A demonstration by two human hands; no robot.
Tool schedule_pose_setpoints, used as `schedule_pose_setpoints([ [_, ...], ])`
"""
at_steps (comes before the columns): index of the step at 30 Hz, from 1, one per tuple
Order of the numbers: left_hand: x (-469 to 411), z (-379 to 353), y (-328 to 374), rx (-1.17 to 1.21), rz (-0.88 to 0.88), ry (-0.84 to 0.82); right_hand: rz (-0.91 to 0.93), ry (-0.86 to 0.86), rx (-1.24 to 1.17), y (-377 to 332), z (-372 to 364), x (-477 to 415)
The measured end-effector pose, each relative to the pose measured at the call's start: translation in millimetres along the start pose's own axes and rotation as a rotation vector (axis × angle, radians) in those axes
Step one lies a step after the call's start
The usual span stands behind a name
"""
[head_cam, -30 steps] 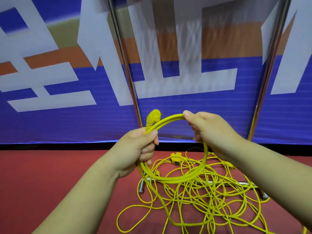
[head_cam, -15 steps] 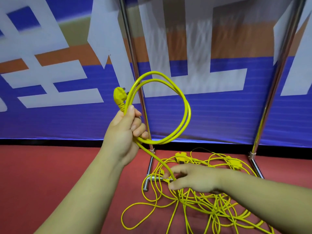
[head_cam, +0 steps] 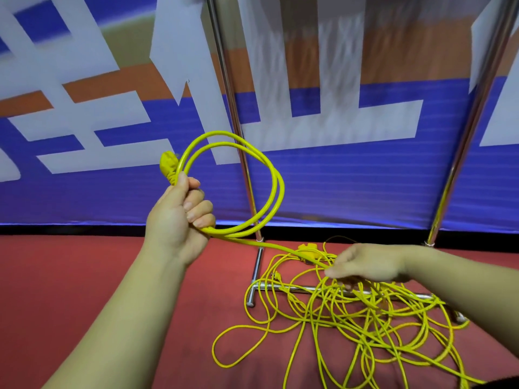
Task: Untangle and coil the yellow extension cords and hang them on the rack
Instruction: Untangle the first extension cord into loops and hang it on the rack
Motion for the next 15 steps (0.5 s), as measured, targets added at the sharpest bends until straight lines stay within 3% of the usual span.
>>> schedule_pose_setpoints([
  [1,-2,3,0,0.020,0.008,-0.001,0.051,-0.061,-0.026,-9,21,6],
  [3,-3,11,2,0.029,0.029,-0.006,-0.016,-0.110,-0.063,5,41,11],
  [7,-1,11,-3,-0.009,0.076,-0.063,-0.048,0.005,-0.244,14,51,22],
  [10,2,1,-13,-0.114,0.110,-0.115,-0.106,0.242,-0.609,13,86,23],
  [15,5,-17,-34,-0.317,0.132,-0.165,-0.109,0.243,-1.204,-16,99,35],
])
Point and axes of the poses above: each hand's wrist, its own x-axis away from the middle knuckle, its own z-axis out of the back of the hand, y = z × x, the point moved 7 cm from there along -x, towards the middle knuckle, and after that the axes turned 5 degrees about -y, right-handed, at the moved point
